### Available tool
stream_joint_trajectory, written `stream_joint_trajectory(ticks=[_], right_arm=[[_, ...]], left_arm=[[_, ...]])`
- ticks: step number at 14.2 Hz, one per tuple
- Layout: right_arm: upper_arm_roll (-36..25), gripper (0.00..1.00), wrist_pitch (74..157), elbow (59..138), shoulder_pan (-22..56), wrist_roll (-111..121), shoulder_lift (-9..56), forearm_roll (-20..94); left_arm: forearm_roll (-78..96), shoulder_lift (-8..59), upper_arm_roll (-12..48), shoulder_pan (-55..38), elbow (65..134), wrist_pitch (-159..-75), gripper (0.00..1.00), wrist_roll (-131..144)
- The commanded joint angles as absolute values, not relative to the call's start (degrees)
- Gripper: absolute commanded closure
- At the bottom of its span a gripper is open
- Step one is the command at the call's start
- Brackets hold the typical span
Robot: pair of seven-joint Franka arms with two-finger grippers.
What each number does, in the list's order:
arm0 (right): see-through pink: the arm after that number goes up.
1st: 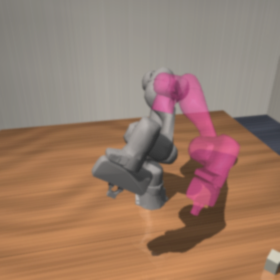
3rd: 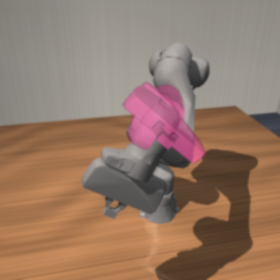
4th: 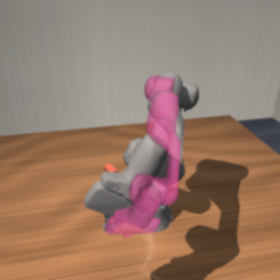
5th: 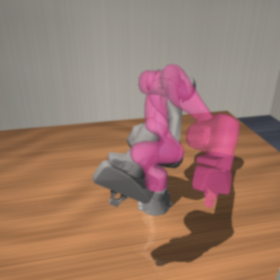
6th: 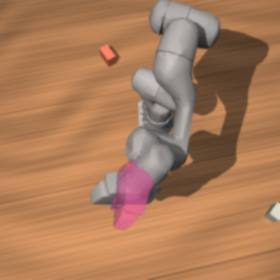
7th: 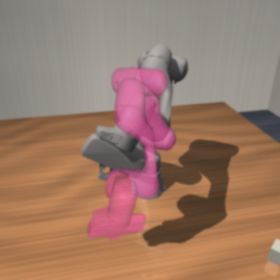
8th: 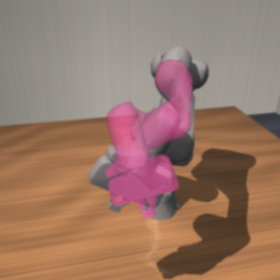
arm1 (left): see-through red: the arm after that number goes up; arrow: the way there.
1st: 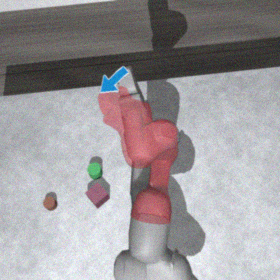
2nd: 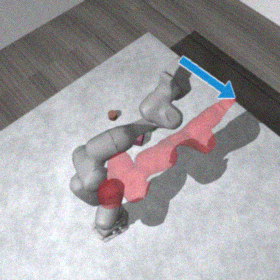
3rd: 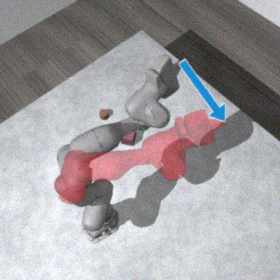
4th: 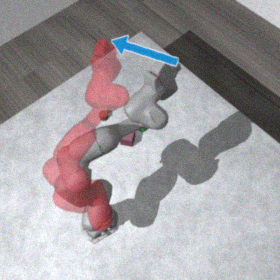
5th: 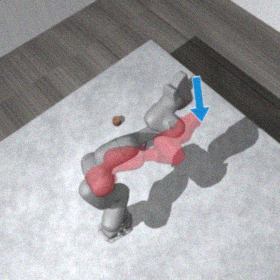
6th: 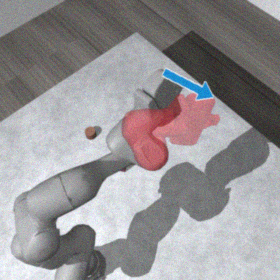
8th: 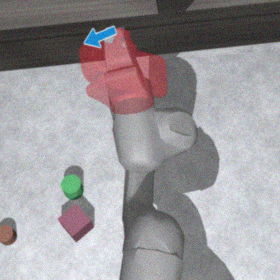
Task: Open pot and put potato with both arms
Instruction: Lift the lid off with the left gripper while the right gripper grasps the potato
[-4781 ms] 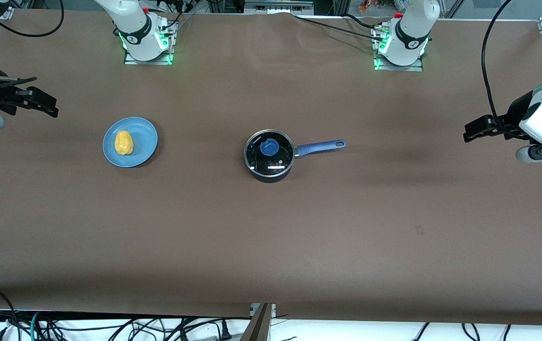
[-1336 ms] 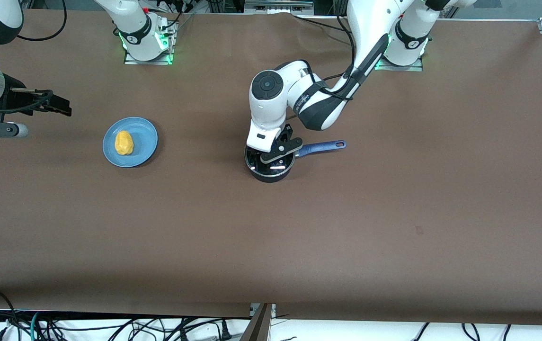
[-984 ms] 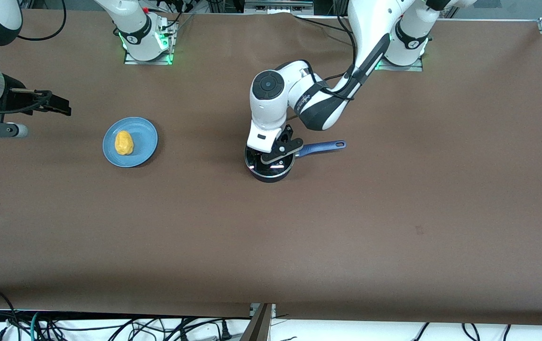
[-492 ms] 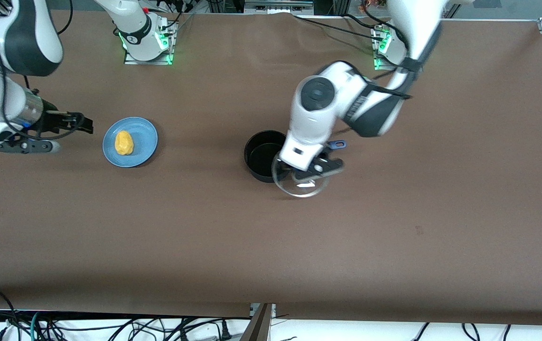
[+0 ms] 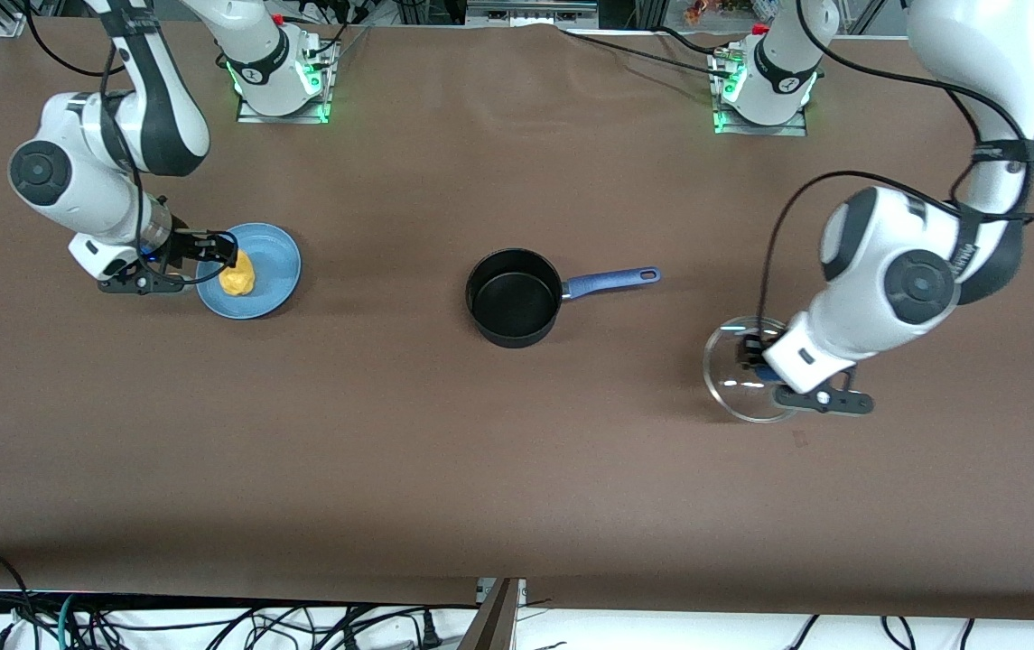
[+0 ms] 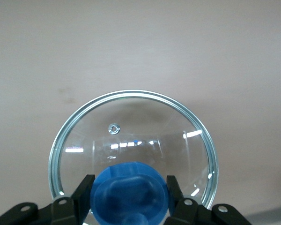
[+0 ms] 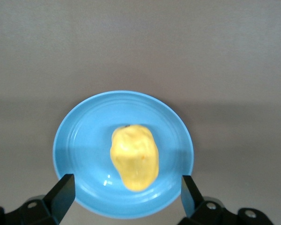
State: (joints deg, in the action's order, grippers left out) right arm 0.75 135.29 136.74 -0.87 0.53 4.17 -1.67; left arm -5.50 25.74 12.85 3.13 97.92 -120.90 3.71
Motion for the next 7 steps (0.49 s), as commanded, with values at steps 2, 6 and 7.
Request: stream_joint_trajectory(ticks=[2, 6, 7], right_arm=[[1.14, 0.0, 149.82, 142.37, -1.41, 2.19, 9.21, -2.02], [1.14, 0.19, 153.02, 143.26, -1.41, 3.78, 12.22, -2.02], [1.06, 0.4, 152.93, 143.26, -1.41, 3.78, 12.22, -2.02]], left_arm=[[-4.13, 22.76, 9.94, 5.53, 110.01, -131.9, 0.5, -6.31], [-4.13, 23.55, 5.9, 6.59, 116.53, -142.18, 0.52, -11.93], [-4.13, 24.34, 5.11, 6.77, 116.8, -142.99, 0.51, -13.43]])
